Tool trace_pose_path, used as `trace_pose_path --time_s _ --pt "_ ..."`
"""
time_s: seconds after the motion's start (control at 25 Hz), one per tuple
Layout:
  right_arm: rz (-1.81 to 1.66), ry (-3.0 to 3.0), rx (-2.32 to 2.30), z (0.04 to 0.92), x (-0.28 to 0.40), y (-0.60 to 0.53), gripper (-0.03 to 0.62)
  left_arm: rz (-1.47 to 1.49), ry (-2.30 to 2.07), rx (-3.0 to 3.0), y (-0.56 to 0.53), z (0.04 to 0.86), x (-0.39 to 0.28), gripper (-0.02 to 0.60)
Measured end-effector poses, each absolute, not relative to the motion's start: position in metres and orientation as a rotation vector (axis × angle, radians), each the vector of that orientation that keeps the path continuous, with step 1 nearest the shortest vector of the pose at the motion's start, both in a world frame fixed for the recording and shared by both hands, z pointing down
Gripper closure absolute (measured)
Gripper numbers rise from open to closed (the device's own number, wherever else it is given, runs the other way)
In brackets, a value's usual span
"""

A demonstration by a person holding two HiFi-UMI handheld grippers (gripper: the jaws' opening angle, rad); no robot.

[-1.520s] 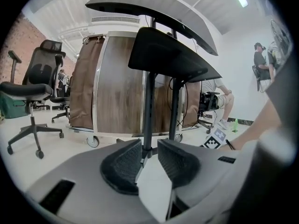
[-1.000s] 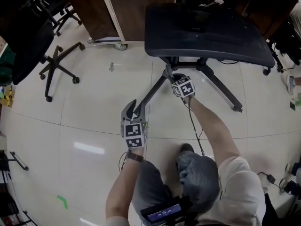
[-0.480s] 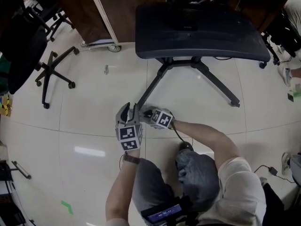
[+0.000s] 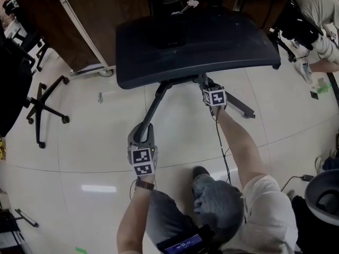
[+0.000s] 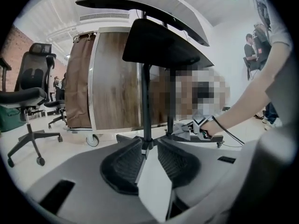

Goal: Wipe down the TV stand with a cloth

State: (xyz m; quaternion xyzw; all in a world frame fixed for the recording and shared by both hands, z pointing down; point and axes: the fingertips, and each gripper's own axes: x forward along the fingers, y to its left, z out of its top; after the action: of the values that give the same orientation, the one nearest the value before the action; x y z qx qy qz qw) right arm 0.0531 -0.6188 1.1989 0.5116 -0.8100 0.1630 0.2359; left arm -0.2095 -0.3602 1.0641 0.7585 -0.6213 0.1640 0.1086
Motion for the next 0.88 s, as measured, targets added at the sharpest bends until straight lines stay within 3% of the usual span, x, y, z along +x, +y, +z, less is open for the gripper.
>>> trace_pose_path --time_s 0.32,0.44,0.52,0.68,0.88 --pt "0.726 -1.812 1.863 1.236 0.32 -0.489 0.569 0.477 -1.745 2.286 -0.373 1.069 -0.183 0.451" --pt "0.765 -1.72 1.941 1.246 0.365 -0.436 0.569 0.475 -1.672 2.312 -0.378 1.072 -0.162 0.451" --pt "0.72 -1.84 1.915 1.229 0.341 -0.44 0.569 0.487 -1.596 2.369 -0.386 1.066 -0.134 0.451" --pt "0.661 -2.204 1.79 1.117 0.218 -0.444 0.569 0.518 -1.455 2.43 -0.38 1.016 -0.079 0.451" --pt "0.592 -2.438 1.527 0.905 0.117 -0.369 0.569 0.537 -1.429 2.371 -0.336 0.858 -0.055 0.451"
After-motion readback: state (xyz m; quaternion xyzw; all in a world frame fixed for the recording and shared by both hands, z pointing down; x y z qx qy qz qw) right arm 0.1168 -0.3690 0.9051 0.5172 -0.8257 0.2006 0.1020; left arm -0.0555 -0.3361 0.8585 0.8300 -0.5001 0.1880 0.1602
